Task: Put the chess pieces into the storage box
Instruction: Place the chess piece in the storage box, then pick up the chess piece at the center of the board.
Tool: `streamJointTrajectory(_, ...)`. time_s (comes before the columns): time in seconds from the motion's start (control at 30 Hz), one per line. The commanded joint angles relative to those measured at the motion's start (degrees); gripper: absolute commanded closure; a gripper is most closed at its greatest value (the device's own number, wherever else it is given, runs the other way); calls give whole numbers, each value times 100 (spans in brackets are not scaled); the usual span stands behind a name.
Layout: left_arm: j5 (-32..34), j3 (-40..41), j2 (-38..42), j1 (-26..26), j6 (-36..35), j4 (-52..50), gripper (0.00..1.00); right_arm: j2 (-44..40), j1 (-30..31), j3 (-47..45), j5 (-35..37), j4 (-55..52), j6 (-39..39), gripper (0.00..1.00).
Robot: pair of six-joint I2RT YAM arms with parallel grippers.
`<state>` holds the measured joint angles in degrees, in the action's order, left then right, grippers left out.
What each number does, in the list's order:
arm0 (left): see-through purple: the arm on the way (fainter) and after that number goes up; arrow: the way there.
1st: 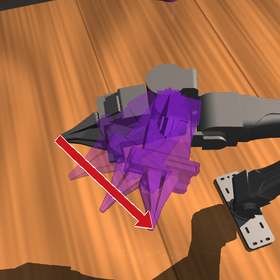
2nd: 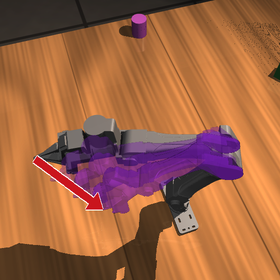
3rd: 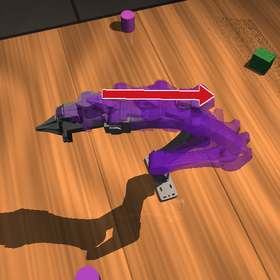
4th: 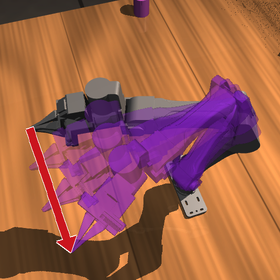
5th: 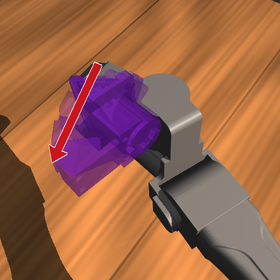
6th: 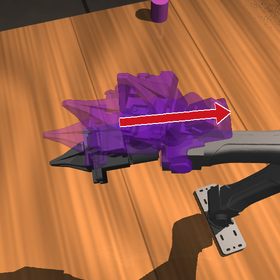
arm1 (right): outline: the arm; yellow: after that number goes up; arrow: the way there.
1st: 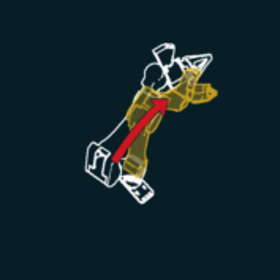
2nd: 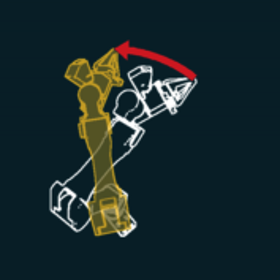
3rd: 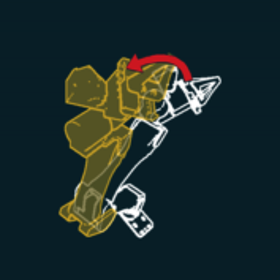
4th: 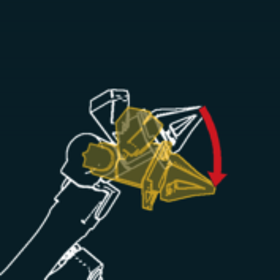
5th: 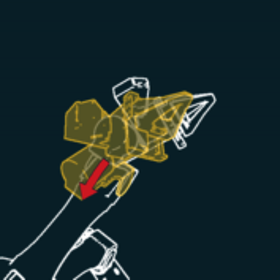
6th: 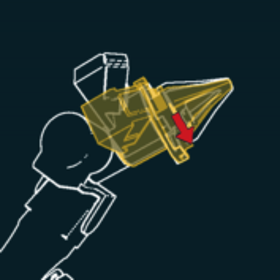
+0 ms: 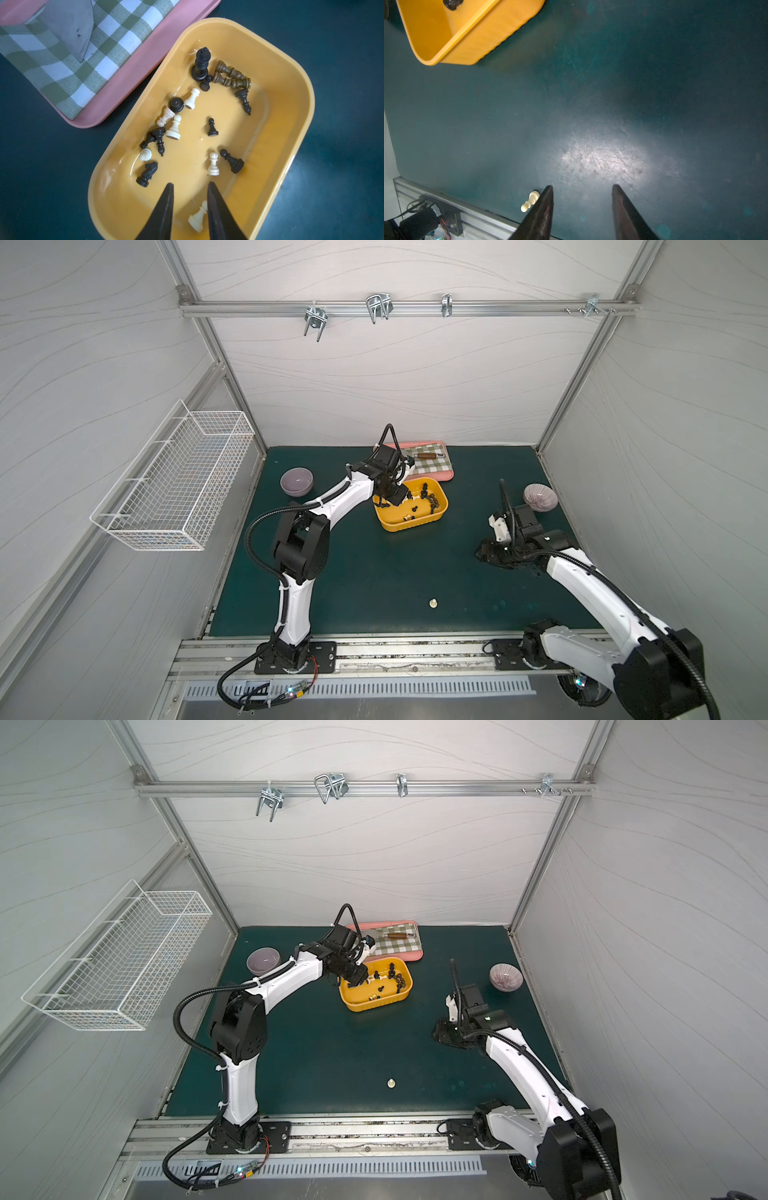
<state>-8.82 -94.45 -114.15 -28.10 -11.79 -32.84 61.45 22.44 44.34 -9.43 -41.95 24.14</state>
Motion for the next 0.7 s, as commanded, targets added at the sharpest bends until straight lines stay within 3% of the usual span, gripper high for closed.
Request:
streamJointTrajectory(0.0,-101,297,376,41,113,252,71,67,406,212,153,-188,73,53)
streamJointTrajectory(0.33,-36,1497,1280,125,467,613,70,459,1850,496,457,-533,103,53)
streamJointTrajectory(0.67,-203,2071,1615,134,736,786,70,1074,2868,609,587,-479,328,55)
